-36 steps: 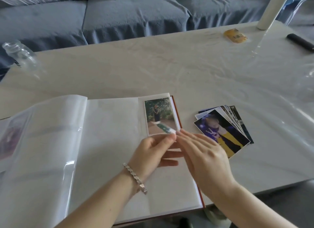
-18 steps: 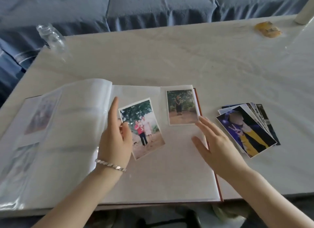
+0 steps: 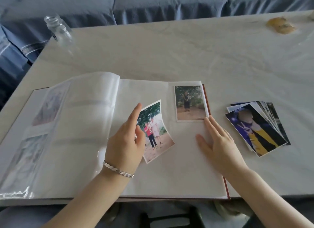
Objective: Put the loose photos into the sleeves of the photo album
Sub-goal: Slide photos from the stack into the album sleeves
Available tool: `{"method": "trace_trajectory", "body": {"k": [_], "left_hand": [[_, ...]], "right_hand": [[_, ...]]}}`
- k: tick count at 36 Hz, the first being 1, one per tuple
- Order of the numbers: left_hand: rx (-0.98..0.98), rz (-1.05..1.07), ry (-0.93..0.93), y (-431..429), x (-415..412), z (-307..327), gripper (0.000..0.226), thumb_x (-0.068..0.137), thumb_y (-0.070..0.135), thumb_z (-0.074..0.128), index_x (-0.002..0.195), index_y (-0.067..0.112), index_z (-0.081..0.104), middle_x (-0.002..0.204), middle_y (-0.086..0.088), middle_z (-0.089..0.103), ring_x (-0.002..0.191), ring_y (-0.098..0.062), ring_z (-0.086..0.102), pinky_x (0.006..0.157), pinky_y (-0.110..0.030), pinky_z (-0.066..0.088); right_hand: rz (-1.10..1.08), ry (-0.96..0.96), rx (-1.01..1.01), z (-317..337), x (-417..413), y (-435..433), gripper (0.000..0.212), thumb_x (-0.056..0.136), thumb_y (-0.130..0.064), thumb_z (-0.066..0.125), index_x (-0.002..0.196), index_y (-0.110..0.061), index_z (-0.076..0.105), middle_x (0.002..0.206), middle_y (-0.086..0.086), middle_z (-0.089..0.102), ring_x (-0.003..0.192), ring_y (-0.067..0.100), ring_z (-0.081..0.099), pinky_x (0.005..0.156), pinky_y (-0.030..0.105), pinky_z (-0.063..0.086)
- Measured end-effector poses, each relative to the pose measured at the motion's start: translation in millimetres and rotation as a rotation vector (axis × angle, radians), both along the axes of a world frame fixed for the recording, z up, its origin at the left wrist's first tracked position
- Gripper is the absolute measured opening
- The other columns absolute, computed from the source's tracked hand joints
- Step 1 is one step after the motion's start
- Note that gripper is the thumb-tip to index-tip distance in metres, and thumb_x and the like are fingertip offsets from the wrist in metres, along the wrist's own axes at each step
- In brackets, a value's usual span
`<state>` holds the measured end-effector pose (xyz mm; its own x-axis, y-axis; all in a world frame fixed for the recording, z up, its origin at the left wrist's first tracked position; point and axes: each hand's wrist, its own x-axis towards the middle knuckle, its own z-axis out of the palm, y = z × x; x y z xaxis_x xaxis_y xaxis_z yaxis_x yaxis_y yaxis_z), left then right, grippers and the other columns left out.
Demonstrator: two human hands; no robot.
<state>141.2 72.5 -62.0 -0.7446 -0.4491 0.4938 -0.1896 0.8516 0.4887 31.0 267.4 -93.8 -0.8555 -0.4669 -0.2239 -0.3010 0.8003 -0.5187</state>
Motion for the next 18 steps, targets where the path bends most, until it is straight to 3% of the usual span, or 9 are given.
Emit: {"method": "trace_trajectory", "body": {"k": [2,4,7,10,13,18], "left_hand": [[0.008,-0.023,-0.05,-1,2,-1,0.044,0.081,0.011,0.041,0.124,0.016,0.046,0.055,-0.002,0.055,0.041,-0.012,0.04,0.043,-0.023,0.037],[0.049,-0.059,-0.107,-1,5,-2,0.047,0.078,0.005,0.047,0.125,0.016,0.049,0.054,-0.002,0.057,0.039,-0.017,0.049,0.038,-0.024,0.04],[0.227,-0.077,-0.274,1,8,1,0.047,0.085,0.0,0.053,0.129,0.017,0.053,0.061,-0.006,0.062,0.051,-0.023,0.06,0.047,-0.035,0.052],[0.383,-0.098,-0.466,-2,7,-1,0.045,0.089,0.006,0.055,0.13,0.024,0.05,0.077,-0.002,0.069,0.064,-0.02,0.064,0.055,-0.027,0.051],[0.542,-0.142,-0.578,-5,4,1,0.036,0.091,0.008,0.054,0.123,0.023,0.051,0.075,0.01,0.067,0.069,-0.013,0.067,0.062,-0.027,0.052],[0.763,-0.136,-0.662,-13,-2,3,0.033,0.088,0.0,0.058,0.116,0.018,0.054,0.058,0.008,0.067,0.051,-0.007,0.064,0.046,-0.021,0.052]], "right_hand": [[-0.002,-0.002,-0.001,0,0,0,0.064,0.093,-0.048,0.039,0.149,-0.03,0.012,0.156,-0.014,0.008,0.141,0.014,0.014,0.113,0.03,0.018],[-0.004,-0.003,-0.006,0,0,1,0.064,0.093,-0.048,0.039,0.149,-0.03,0.012,0.156,-0.014,0.008,0.141,0.014,0.014,0.113,0.03,0.018],[-0.008,-0.015,-0.001,0,1,1,0.064,0.093,-0.048,0.038,0.149,-0.031,0.011,0.156,-0.014,0.007,0.141,0.014,0.014,0.113,0.032,0.019],[-0.01,-0.021,0.007,0,1,1,0.064,0.093,-0.05,0.037,0.148,-0.032,0.01,0.156,-0.015,0.006,0.141,0.015,0.014,0.113,0.034,0.021],[-0.011,-0.017,0.001,-1,1,1,0.065,0.093,-0.05,0.037,0.148,-0.032,0.01,0.156,-0.014,0.007,0.141,0.015,0.015,0.113,0.033,0.021],[-0.011,-0.014,-0.012,0,1,1,0.064,0.093,-0.049,0.038,0.148,-0.031,0.012,0.156,-0.014,0.008,0.141,0.015,0.014,0.113,0.033,0.019]]}}
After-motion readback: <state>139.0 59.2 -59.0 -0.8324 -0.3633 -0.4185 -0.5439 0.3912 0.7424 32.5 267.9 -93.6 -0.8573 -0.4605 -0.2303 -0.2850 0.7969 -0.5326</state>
